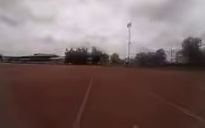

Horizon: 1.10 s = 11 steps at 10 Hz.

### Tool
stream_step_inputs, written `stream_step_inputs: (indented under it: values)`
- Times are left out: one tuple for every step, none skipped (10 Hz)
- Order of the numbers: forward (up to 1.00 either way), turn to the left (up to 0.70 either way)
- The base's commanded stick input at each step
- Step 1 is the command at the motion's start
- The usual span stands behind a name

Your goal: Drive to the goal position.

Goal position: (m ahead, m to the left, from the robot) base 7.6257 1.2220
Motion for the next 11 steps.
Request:
stream_step_inputs:
  values:
    - [0.7,0.0]
    - [0.7,0.0]
    - [0.7,0.0]
    - [0.7,0.0]
    - [0.7,0.0]
    - [0.7,0.0]
    - [0.7,0.0]
    - [0.7,0.0]
    - [0.7,0.0]
    - [0.7,0.0]
    - [0.7,0.0]
